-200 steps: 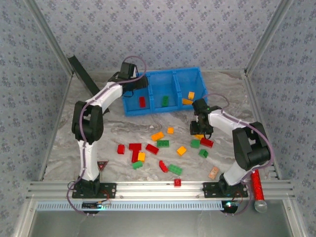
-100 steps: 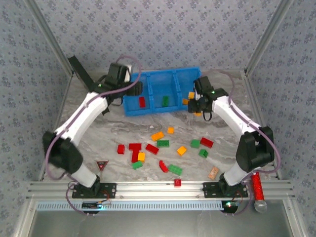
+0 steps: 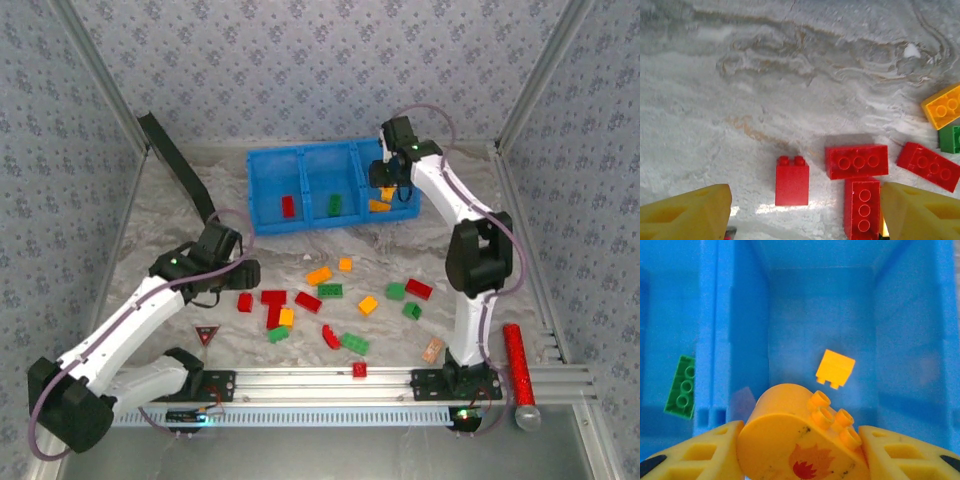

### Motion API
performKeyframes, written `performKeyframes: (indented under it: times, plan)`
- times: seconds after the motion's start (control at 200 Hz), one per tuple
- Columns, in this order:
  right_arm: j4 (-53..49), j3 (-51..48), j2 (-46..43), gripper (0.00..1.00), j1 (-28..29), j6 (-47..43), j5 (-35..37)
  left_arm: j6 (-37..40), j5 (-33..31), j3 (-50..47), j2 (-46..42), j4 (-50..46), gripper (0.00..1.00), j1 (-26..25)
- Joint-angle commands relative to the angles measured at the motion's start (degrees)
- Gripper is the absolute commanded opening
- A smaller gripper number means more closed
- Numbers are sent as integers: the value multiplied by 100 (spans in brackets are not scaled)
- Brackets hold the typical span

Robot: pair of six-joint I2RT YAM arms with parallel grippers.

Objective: Sort the legos into containers by color
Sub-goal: Place the lego in the container.

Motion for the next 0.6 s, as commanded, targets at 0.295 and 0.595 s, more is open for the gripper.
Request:
performKeyframes:
  times: [0.295, 0.595]
  plan:
    - [-416, 1737, 1705, 36, -420, 38, -325, -748, -264, -891, -37, 158, 76, -92]
    - [-328, 1758, 1876, 43, -398, 9, -463, -788, 10, -1137, 199, 530, 75, -94]
